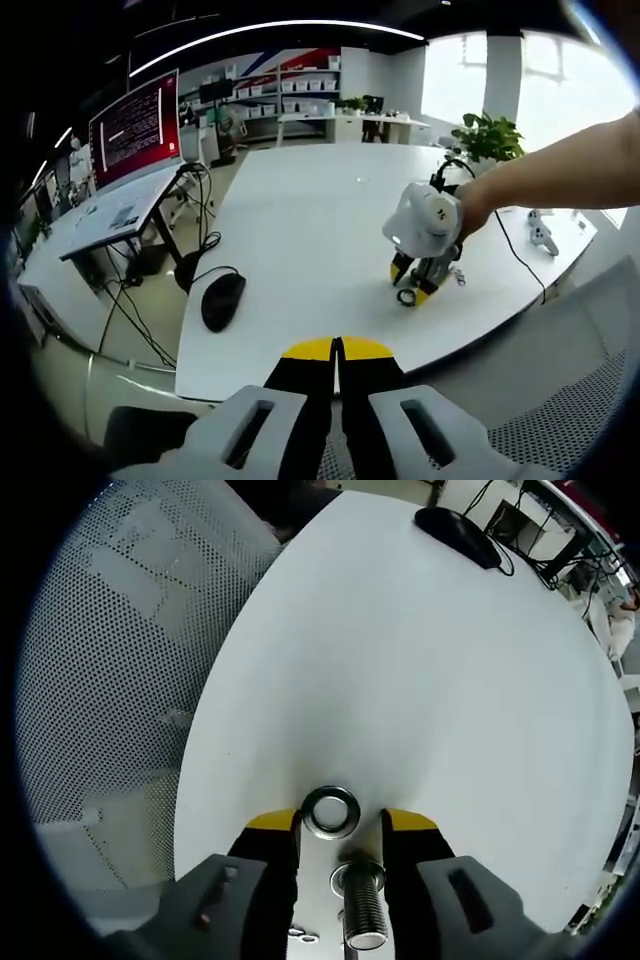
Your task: Place the washer onto the threaded stud by aligning its center hole with the stud, sliding it down to the base, and recovering from edge contact or off-axis alignment until the washer reaches the visible bottom stop.
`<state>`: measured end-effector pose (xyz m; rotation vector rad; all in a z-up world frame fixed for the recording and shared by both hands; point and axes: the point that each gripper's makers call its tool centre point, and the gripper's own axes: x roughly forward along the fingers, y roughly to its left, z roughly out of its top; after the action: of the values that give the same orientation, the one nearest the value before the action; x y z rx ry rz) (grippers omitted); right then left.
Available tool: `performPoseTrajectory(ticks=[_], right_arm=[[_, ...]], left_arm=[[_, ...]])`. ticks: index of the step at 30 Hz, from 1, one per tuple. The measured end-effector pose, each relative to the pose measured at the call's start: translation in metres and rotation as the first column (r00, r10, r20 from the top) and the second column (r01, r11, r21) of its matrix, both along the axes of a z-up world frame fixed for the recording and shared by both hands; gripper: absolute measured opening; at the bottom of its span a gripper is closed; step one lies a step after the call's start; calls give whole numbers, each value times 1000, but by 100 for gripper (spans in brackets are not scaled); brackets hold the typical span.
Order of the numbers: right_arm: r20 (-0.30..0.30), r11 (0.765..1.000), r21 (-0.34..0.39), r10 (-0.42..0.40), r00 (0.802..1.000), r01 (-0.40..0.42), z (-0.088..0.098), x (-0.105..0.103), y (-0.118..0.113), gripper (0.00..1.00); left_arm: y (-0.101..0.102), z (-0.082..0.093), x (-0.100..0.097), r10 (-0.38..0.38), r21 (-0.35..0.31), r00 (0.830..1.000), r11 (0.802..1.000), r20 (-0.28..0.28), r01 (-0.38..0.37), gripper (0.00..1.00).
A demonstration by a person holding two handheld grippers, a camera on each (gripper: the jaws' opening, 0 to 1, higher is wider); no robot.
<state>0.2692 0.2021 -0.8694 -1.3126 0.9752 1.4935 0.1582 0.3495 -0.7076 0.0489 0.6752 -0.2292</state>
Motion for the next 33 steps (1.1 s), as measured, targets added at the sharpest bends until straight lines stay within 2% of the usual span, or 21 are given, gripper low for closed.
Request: performPoseTrajectory(ticks=[2, 26, 33], right_arm=[[0, 1000, 6, -2, 1000, 2, 0, 2, 1, 25], [32, 998, -51, 20, 999, -19, -4, 2, 0, 27], [42, 999, -39, -4, 999, 6, -3, 0, 0, 27]], left_arm=[[0, 0, 0, 1, 0, 1000, 1000, 0, -1, 0], [0, -2, -1, -3, 8, 1000, 1000, -14, 3, 0], [0, -3, -1, -5, 10, 1000, 1000, -19, 5, 0]])
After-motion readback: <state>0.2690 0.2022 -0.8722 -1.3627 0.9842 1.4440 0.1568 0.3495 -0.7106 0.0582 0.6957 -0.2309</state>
